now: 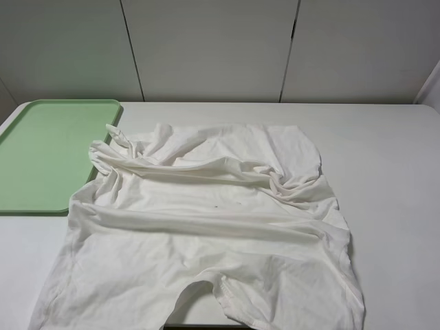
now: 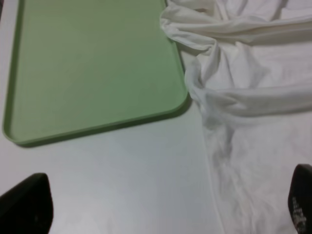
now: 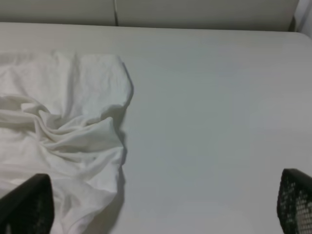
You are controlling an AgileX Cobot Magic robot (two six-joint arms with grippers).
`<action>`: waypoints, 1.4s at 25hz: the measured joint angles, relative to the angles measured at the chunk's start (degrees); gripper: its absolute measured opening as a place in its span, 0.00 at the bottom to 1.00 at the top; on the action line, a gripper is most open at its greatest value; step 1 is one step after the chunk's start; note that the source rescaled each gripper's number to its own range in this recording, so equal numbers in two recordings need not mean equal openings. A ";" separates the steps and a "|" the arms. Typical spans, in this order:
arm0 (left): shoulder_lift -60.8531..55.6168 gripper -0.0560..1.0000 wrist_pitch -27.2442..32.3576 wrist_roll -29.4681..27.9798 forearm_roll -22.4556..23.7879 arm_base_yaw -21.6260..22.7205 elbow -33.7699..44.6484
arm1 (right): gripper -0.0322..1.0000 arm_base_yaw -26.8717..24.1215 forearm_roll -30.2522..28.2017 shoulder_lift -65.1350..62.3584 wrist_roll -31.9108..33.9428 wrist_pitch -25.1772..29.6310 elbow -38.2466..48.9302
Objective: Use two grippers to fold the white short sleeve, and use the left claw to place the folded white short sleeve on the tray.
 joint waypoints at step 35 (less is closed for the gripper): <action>50.39 0.91 -2.07 28.13 -26.54 -3.18 -19.79 | 1.00 4.00 29.12 48.08 -50.56 -4.93 -9.91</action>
